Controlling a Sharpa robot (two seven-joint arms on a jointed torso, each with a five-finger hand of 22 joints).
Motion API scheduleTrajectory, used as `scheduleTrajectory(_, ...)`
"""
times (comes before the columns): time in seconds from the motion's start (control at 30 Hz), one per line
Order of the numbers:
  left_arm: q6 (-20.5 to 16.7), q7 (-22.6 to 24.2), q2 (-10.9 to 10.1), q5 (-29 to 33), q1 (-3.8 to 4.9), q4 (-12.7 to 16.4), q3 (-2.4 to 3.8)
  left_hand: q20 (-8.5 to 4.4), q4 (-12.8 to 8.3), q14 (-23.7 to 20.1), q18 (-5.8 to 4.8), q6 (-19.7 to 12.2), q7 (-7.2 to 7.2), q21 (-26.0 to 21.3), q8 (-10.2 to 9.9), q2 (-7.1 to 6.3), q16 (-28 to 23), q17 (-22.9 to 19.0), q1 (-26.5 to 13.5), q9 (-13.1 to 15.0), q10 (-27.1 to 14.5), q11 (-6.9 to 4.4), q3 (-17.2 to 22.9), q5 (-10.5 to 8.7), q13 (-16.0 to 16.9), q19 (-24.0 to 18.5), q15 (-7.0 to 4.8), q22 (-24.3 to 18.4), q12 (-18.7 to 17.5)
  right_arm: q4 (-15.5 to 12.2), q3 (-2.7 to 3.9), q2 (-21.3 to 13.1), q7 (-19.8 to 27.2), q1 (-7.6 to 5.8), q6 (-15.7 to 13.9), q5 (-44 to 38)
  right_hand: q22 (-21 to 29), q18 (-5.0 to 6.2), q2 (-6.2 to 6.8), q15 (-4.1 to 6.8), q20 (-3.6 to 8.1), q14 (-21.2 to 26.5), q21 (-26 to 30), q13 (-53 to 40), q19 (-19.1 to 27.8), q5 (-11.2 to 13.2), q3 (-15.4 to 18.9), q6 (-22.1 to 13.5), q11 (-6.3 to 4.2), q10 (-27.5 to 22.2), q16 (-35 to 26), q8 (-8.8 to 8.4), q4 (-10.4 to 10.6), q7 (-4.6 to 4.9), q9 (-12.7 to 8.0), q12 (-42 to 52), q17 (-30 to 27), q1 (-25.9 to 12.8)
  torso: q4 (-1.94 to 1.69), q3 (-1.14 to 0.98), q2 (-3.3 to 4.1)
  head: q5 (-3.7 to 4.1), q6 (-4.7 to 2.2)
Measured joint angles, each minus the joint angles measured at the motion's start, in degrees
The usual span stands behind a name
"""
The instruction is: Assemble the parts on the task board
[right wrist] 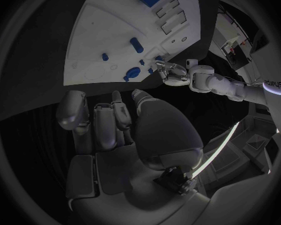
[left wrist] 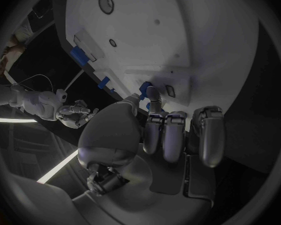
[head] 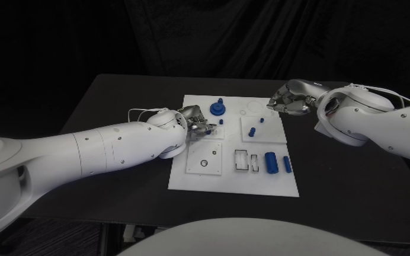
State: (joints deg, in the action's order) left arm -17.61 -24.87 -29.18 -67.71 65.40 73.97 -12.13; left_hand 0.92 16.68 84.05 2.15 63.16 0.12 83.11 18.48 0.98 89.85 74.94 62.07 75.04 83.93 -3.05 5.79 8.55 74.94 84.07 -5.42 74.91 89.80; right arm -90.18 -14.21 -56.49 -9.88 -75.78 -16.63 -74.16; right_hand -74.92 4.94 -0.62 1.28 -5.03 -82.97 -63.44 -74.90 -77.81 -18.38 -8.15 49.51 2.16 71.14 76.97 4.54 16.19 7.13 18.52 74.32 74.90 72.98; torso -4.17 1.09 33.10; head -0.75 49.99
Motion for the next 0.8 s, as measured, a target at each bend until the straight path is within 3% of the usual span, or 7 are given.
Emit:
scheduleTrajectory(0.23,0.01,0.02,0.19,0.00,-0.12,-0.40,0.00,0.00,0.01,0.00,0.00,-0.82,0.40,-0.25,-1.20,1.18,0.00,-0.01,-3.60,0.00,0.00,0.00,-2.96,-2.16,0.00,0.00,0.00,0.00,0.00,0.00,0.00,0.00,0.00,0.00,0.00,0.00,0.00,0.00,0.00,0.00,0.00,0.00,0.00,0.00,0.00,0.00,0.00,0.00,0.00,0.00,0.00,0.00,0.00,0.00,0.00,0.00,0.00,0.00,0.02,0.01,0.01,-0.03,0.00)
scheduleTrajectory(0.4,0.02,0.02,0.26,0.00,-0.20,-0.64,0.00,0.00,0.05,0.00,0.00,-1.45,0.79,-0.49,-2.71,1.87,0.00,-0.01,-4.75,-0.36,0.00,0.00,-4.29,-2.42,0.00,0.00,0.00,0.00,0.00,0.00,0.00,-0.01,0.00,0.00,0.00,0.00,0.00,0.00,0.00,0.00,0.00,0.00,0.00,0.00,0.00,0.00,0.00,0.00,0.00,0.00,0.00,0.00,0.00,0.00,0.00,0.00,0.00,0.00,0.02,0.01,0.03,0.04,0.00)
scheduleTrajectory(0.8,-0.68,0.14,-0.58,-0.20,-0.40,0.23,0.03,0.00,-0.06,0.00,0.00,-1.54,0.71,-0.43,-2.82,1.93,0.00,-0.01,-4.81,-0.32,0.00,0.00,-4.91,-2.42,0.00,0.00,0.00,-0.01,0.00,0.03,0.00,-0.05,0.01,0.07,-0.05,0.00,0.01,0.00,0.24,0.00,0.00,0.00,0.00,-0.05,0.00,0.00,-0.17,0.00,0.00,0.00,0.00,0.00,-0.17,0.00,0.01,0.00,0.00,0.24,0.02,0.02,0.03,-0.10,0.00)
